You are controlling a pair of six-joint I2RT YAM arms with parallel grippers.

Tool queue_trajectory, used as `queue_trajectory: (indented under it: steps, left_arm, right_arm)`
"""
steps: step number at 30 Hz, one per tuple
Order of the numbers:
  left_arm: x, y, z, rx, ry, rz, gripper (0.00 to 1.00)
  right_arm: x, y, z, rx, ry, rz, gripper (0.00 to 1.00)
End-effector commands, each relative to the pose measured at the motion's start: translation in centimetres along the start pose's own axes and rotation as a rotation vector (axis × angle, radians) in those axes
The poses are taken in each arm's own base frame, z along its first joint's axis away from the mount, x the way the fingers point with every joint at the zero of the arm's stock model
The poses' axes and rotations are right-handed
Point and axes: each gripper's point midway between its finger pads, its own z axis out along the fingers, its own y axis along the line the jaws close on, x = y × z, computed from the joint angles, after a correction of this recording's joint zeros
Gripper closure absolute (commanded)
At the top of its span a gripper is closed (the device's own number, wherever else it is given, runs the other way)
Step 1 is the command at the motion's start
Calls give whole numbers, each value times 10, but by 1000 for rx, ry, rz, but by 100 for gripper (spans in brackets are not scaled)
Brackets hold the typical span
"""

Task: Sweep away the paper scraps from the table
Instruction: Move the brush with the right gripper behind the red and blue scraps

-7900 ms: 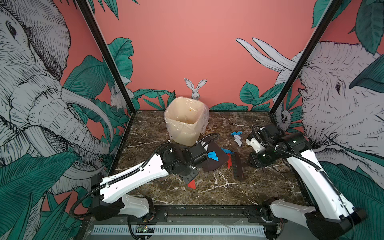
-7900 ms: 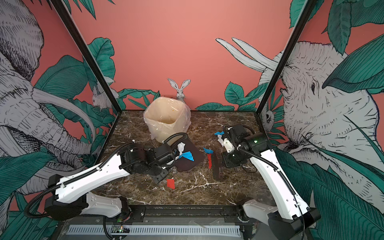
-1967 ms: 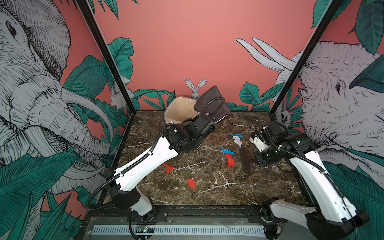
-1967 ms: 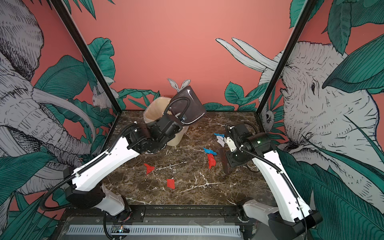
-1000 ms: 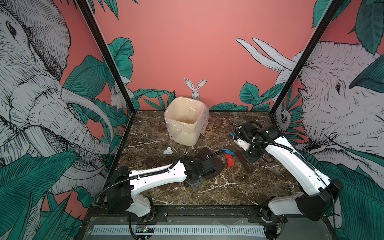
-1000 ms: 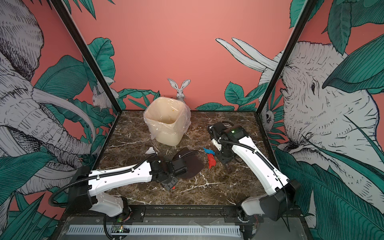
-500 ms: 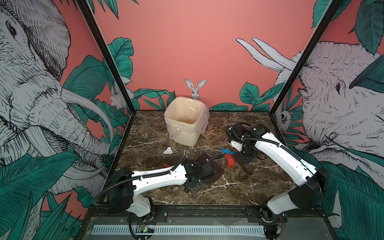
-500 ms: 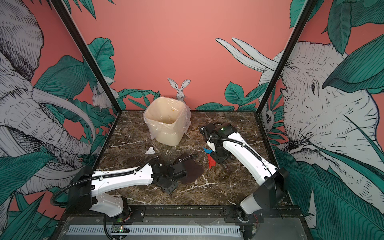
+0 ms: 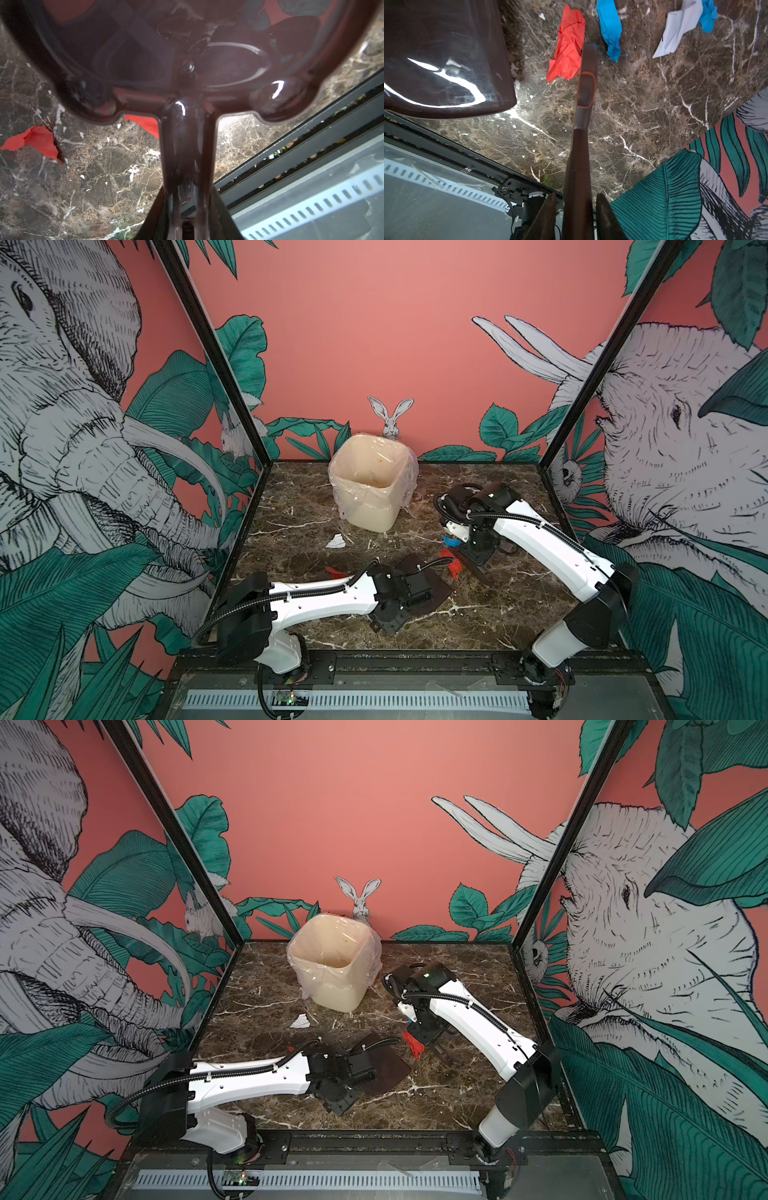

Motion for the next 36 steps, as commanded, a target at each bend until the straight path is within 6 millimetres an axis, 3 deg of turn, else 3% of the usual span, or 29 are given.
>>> queue_trajectory:
  steps: [1, 8, 13, 19, 36]
  left_arm:
    - [4, -1, 2, -1, 11, -23, 100]
    - [10, -10, 6, 17, 40, 0, 100]
    - [7, -15, 9, 26, 49, 12, 100]
    - [7, -17, 10, 31, 56, 12, 100]
    - [13, -17, 14, 26, 86, 8, 100]
  right_arm:
    - [2, 7, -14, -15, -12, -26, 100]
    - [2, -7, -20, 67, -21, -26, 100]
    - [-9, -10, -5, 93, 25, -40, 100]
    - [-20, -12, -2, 111, 31, -53, 100]
    - [-41, 26, -1, 46, 19, -139, 100]
